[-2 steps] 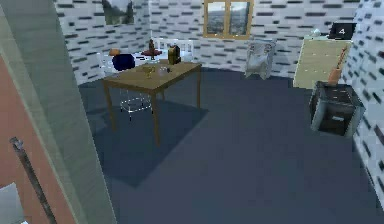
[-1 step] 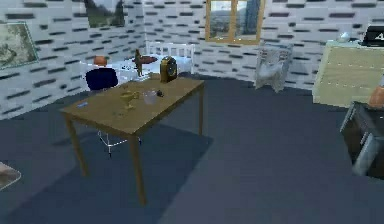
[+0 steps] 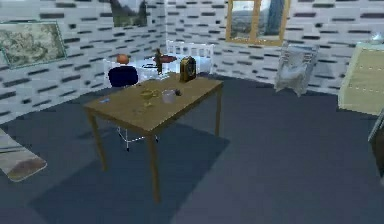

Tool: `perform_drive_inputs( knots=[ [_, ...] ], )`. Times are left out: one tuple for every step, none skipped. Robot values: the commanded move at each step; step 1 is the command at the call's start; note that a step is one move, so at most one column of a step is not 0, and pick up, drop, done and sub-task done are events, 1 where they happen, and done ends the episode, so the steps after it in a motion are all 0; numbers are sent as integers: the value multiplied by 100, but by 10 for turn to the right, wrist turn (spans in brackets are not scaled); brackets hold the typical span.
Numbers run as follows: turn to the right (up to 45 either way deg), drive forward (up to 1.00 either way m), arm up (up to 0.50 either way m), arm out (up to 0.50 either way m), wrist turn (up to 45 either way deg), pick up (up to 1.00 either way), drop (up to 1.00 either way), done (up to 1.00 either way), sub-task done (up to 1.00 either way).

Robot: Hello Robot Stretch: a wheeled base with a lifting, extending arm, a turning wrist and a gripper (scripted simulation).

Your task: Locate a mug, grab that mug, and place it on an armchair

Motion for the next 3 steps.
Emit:
perform_drive_inputs(
  knots=[
    [0,80,0,0,0,0,0,0,0],
    [-450,0,0,0,0,0,0,0,0],
    [-450,0,0,0,0,0,0,0,0]
  ],
)
